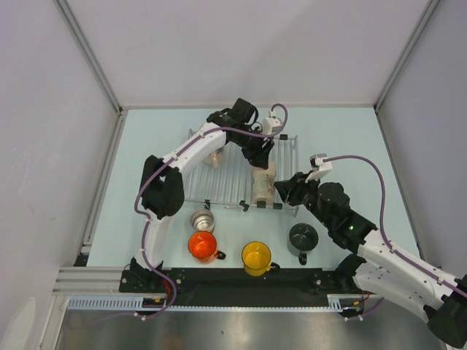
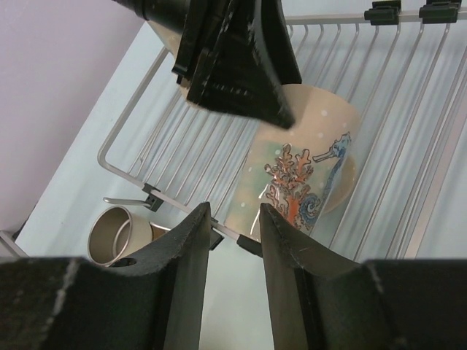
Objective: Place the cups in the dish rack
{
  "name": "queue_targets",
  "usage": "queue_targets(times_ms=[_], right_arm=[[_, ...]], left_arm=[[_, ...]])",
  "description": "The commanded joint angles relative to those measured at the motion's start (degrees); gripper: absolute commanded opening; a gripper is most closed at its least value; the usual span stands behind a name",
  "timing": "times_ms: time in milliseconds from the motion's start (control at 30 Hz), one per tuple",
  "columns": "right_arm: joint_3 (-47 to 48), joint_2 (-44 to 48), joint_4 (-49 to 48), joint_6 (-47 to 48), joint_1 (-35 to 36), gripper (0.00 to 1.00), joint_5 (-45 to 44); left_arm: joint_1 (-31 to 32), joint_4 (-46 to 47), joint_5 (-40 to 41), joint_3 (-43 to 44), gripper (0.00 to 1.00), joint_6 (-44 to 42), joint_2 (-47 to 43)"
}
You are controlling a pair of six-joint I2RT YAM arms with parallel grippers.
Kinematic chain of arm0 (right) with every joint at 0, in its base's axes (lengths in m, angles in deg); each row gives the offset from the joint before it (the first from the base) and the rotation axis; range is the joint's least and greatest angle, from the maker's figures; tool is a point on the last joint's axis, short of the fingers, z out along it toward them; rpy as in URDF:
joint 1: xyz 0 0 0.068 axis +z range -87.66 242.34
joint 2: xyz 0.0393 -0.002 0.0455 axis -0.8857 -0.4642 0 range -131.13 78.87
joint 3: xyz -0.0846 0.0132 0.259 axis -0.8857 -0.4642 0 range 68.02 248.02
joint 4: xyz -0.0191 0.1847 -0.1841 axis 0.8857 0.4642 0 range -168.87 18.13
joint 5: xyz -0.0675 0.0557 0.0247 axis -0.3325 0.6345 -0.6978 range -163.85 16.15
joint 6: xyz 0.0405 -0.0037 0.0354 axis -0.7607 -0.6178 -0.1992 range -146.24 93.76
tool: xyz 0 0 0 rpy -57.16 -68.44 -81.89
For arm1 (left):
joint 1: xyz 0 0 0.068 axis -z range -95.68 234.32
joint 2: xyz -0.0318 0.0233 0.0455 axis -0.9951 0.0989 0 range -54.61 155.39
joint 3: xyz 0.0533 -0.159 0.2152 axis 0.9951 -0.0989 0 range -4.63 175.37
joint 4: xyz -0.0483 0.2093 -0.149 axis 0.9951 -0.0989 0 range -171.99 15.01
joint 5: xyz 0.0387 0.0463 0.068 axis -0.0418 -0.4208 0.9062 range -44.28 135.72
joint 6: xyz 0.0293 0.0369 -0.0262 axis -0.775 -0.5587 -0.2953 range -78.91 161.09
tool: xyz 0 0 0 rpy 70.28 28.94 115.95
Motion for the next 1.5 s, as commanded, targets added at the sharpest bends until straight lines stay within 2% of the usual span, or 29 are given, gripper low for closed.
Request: queue_targets(times_ms=[0, 67, 133, 167, 200, 267, 300, 333, 733, 867, 1000, 1100, 1200, 1233, 1467], right_arm=[[1.9, 0.9, -0.6, -0.3, -0.4, 0.38, 0.0], [2.0, 0.9, -0.6, -0.3, -0.5, 0.38, 0.1], [2.0, 0.9, -0.6, -0.3, -0.7, 0.38, 0.2], [2.0, 0.8, -0.6, -0.3, -0.7, 0.38, 0.2], [2.0, 0.7, -0.6, -0.3, -0.8, 0.38, 0.1], [2.0, 0.6, -0.6, -0.4, -0.9, 0.38, 0.2], [2.0, 0.6, -0.6, -0.4, -1.0, 0.38, 0.2], [2.0, 0.5, -0.5, -0.5, -1.0, 0.38, 0.2], [2.0, 0.3, 0.1, -0.9, -2.0, 0.38, 0.6], [2.3, 0.1, 0.8, -0.8, -2.3, 0.38, 0.1], [5.8, -4.3, 3.3, 0.3, -2.3, 0.39, 3.7], [8.9, -11.5, 7.3, 1.5, -1.0, 0.49, 4.7], [13.1, -17.8, 11.3, 4.2, 1.9, 0.65, -0.6], [14.6, -18.7, 12.8, 4.9, 4.3, 0.73, -2.6], [21.4, -26.1, 21.4, 9.4, 13.5, 0.91, -17.7]], left_arm=[[0.2, -9.5, -0.3, -0.5, 0.72, -3.9, 0.8], [0.2, -12.1, -0.9, 1.2, 0.75, -5.6, 2.0], [-0.2, -14.2, -3.0, 2.2, 0.68, -6.5, 3.3], [-0.4, -14.6, -3.9, 2.8, 0.58, -6.8, 3.7], [-0.7, -15.0, -4.5, 3.1, 0.37, -6.8, 4.0], [-1.2, -16.1, -5.2, 4.2, 0.19, -7.0, 4.6], [-1.4, -16.2, -5.6, 4.2, 0.05, -7.1, 4.6], [-1.7, -16.3, -6.7, 4.4, 0.01, -7.1, 4.4], [-4.6, -21.0, -13.1, 5.8, 0.00, -10.1, 3.0], [-4.7, -23.3, -10.9, 4.7, 0.01, -12.7, 2.1], [-6.2, -14.0, -5.5, 1.2, 0.01, -7.2, -0.7], [-7.8, -7.2, -4.0, 0.1, 0.01, -0.9, -1.9], [-8.5, -4.0, -3.5, 0.0, 0.01, 1.9, -3.4], [-8.6, -3.7, -3.6, 0.3, 0.01, 1.9, -3.6], [-8.9, -3.7, -4.3, 0.1, 0.03, 2.2, -3.2]])
